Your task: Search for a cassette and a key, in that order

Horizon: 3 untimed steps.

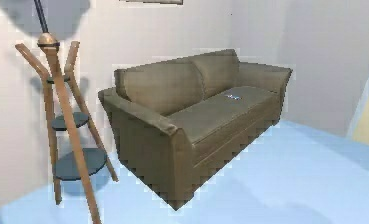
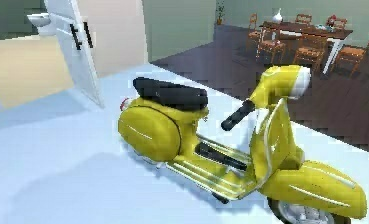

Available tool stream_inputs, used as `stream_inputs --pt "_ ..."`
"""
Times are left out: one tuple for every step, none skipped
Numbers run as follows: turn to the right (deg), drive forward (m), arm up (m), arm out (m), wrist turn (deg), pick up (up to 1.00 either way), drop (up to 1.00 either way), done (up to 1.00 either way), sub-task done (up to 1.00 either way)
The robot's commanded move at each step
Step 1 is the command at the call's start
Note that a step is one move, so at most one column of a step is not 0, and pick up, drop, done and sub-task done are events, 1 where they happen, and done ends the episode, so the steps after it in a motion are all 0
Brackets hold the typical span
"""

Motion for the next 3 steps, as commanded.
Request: stream_inputs --pt "42.0 0.00 0.00 0.00 0.0 0.00 0.00 0.00 0.00" --pt "0.0 1.00 0.00 0.00 0.0 0.00 0.00 0.00 0.00" --pt "3.0 0.00 0.00 0.00 0.0 0.00 0.00 0.00 0.00"
